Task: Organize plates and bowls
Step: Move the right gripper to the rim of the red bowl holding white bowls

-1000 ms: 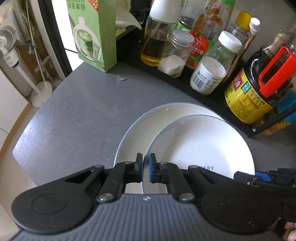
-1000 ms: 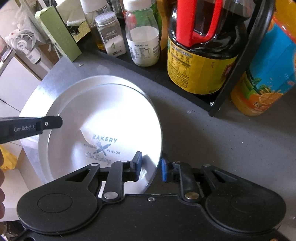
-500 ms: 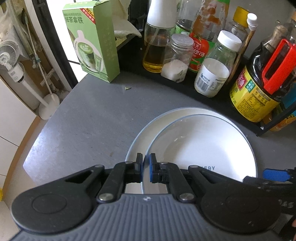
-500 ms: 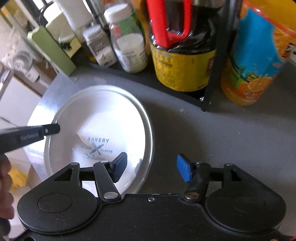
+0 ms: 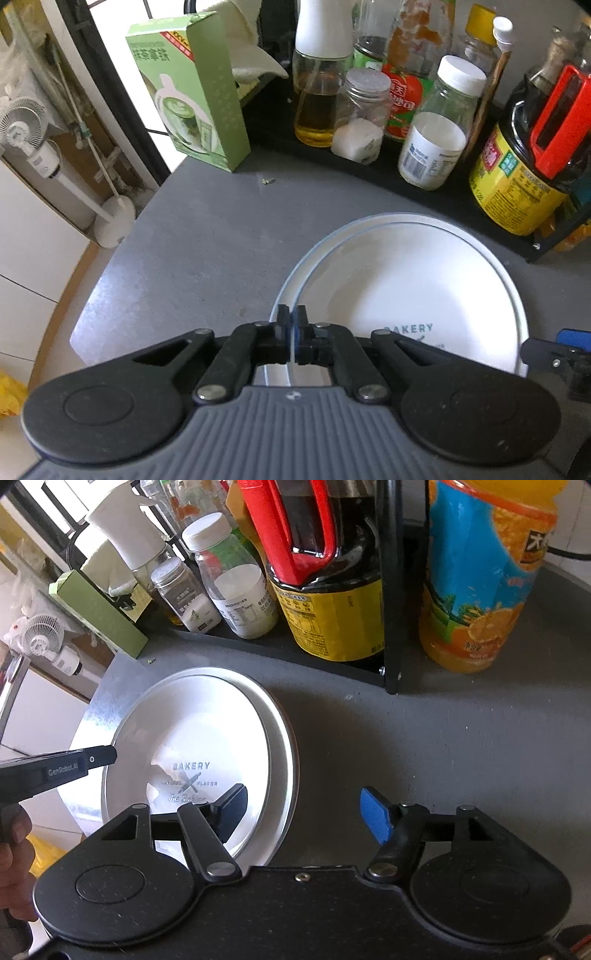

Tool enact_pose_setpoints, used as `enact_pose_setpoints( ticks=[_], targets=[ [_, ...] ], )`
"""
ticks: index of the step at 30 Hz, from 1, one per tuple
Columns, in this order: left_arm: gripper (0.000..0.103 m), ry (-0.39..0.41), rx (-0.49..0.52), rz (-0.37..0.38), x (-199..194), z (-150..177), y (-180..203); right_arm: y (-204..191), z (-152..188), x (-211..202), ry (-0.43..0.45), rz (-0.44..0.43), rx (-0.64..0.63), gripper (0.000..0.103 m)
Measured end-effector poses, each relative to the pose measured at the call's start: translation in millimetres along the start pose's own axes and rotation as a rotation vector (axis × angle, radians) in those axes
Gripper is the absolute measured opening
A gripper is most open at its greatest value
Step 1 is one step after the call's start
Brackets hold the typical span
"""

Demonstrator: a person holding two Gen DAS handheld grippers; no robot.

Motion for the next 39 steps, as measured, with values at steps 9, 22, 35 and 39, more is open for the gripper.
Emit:
enact_pose_setpoints(
  ticks=[9, 22, 35, 39],
  targets=[
    [0.004, -0.032, 0.024, 0.083, -11, 0, 2, -1, 10, -24, 0.067, -0.012, 0.064, 0.072],
    [0.075, 0.050, 0.120, 0.122, -55, -5, 27, 15, 36, -85, 0.240, -0.037, 0.153, 0.103],
    [0.090, 0.130, 0.160, 0.251, -116, 22, 84, 54, 82, -147, 0.347, -0.061, 0.134, 0.103],
    [0.091, 0.122, 0.171, 0.270, -127, 39, 106, 79, 97, -160, 0.364, -0.074, 0.152, 0.103]
  ],
)
Point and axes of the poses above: each gripper's, at about its wrist camera, not at the fingertips, and x roughly the way its jaws point, y to its right, z to its underside, the point moved 5 cm from there along x, roughly the way its jaws point, and after that the axes turned 10 degrees about -y, right-handed, at the moved point
